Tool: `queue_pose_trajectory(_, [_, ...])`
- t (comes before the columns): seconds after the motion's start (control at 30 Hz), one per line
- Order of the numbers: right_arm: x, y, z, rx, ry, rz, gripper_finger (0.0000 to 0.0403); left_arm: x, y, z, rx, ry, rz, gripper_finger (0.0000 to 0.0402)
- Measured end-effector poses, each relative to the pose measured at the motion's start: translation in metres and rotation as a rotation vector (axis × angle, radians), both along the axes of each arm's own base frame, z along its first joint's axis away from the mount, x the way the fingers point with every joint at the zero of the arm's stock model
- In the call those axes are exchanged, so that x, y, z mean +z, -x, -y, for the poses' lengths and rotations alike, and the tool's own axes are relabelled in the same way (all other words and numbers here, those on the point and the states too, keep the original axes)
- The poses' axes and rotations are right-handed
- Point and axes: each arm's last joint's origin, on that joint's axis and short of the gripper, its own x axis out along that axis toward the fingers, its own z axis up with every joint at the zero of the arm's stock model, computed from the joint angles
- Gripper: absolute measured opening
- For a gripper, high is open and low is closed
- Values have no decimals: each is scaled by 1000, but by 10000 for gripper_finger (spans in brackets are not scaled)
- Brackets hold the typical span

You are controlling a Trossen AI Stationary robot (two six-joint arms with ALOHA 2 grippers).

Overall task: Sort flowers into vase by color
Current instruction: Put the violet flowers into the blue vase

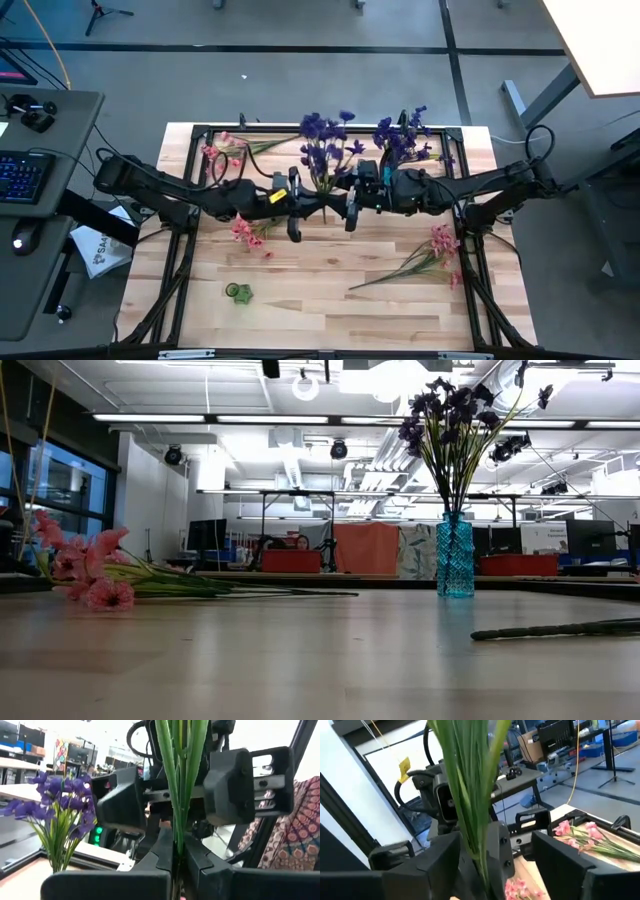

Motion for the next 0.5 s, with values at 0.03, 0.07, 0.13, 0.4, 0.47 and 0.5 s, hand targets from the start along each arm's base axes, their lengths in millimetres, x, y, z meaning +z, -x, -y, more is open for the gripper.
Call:
queue_pose_trajectory(0.03, [0,0,0,0,-6,2,222,-1,0,0,0,-1,-6,0])
queue_pose_trajectory(0.07, [0,0,0,0,-9,4,208,-1,0,0,0,-2,-13,0])
queue_pose_trajectory(0.13, [0,0,0,0,-11,1,173,-2,0,0,0,-4,-25,0])
queue_pose_trajectory(0.4, [-2,0,0,4,-34,-9,20,-3,-1,-5,15,-5,-31,1])
queue_pose_trajectory(0.47, [-1,0,0,7,-34,-8,8,-3,-1,-6,21,-4,-30,3])
queue_pose_trajectory(0.5, [-1,0,0,6,-35,-8,10,-3,-1,-6,20,-4,-29,5])
